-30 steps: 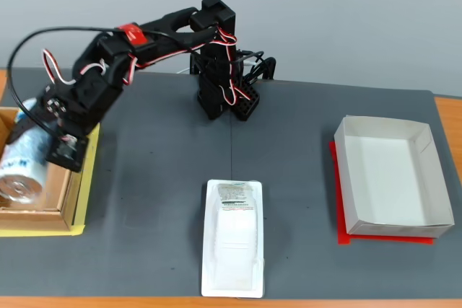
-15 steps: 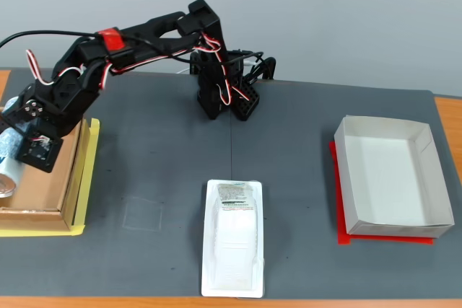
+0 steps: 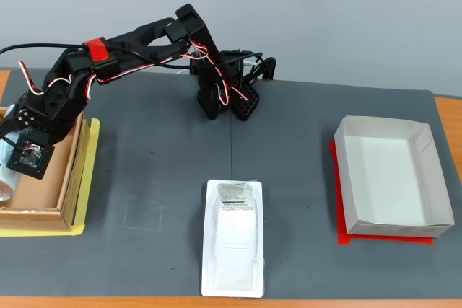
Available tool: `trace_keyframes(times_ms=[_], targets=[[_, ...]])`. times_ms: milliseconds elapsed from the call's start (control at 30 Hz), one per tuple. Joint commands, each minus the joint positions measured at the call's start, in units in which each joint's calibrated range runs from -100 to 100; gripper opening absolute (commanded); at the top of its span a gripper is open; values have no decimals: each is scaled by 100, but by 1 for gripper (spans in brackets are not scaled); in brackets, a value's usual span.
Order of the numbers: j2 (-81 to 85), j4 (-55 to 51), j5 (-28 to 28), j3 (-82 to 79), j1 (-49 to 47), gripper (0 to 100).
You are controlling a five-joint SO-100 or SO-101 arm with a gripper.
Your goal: Pick the can and put it in the brown box
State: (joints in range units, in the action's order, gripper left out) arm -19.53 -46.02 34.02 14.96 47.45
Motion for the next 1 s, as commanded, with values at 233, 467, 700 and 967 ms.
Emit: trace_keyframes(times_ms=[233, 467, 700, 967], targets=[[93, 14, 27, 296, -74, 36], [237, -541, -30, 305, -147, 34], [1466, -2597, -1161, 305, -391, 12], [3304, -3620, -2078, 296, -1154, 1]])
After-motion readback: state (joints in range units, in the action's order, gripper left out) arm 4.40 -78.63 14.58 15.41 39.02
